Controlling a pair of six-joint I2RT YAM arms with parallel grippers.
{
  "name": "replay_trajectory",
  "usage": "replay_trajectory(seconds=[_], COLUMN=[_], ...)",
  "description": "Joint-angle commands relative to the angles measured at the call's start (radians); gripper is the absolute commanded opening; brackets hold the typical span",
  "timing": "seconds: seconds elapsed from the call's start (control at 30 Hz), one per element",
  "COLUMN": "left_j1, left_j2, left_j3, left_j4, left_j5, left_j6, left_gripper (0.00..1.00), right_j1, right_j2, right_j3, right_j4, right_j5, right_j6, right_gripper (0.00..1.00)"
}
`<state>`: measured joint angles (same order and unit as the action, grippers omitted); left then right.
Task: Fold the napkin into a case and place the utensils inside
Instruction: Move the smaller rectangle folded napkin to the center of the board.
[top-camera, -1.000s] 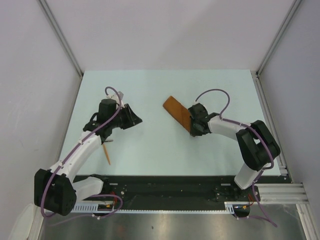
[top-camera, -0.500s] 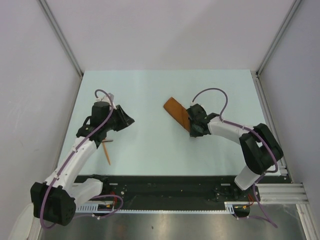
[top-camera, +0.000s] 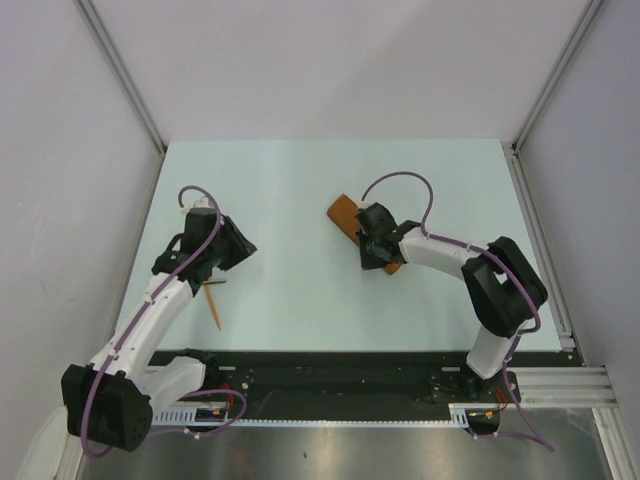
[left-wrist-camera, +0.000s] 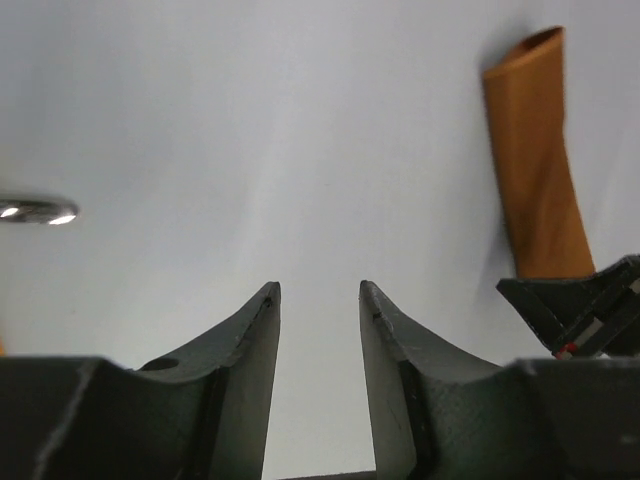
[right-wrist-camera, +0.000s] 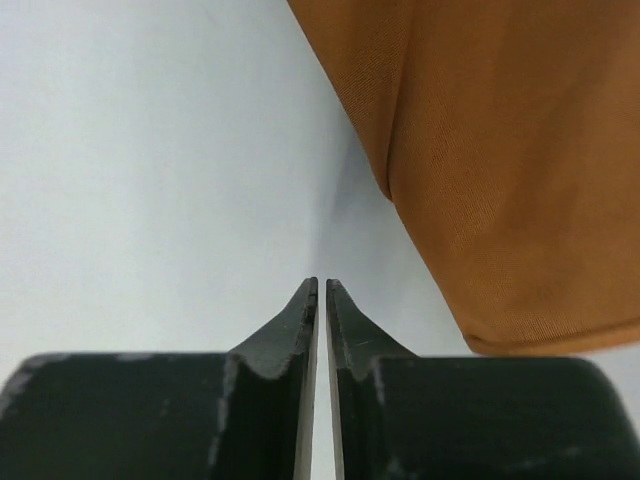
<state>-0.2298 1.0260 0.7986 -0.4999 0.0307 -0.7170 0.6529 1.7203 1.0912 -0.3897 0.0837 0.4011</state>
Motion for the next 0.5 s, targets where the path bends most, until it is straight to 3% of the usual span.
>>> replay_trajectory(seconds=[0.0,0.1,0.13,0.23,0.4,0.47], left_j1=[0.035,0.105,0.127,0.225,0.384,0.392], left_j2=[0.008,0.06,0.071,0.112,0.196,0.235], left_j3=[0.047,0.068,0.062,0.034,0.037,0.063], left_j4=[-0.176,-0.241,-0.246,-0.238,-0.218,-0.2], left_j5=[-0.192,-0.189,-0.166,-0.085,-0.123,-0.144], left_j6=[-0.123,-0.148,-0.153,-0.153,-0.154,-0.075], left_gripper=[0.43,0.47,0.53,0.53,0.55,0.5], right_j1=[-0.027,-0.07,-0.081,-0.13,-0.18,-0.18], right_j2=[0.071,0.087,0.09,0.101,0.134,0.131], right_j3=[0.03,-0.019,-0.03,-0.05,0.004,0.025], right_j4=[0.063,0.081,0.084,0.078,0.064,0.069], right_j5=[-0.035,-0.018,-0.01,0.056,0.157,0.13], right_j6=[-0.016,-0.021,-0.021,-0.019,-0.045,-0.077], right_gripper=[0.09,0.04,0.04,0.04,0.05,0.07])
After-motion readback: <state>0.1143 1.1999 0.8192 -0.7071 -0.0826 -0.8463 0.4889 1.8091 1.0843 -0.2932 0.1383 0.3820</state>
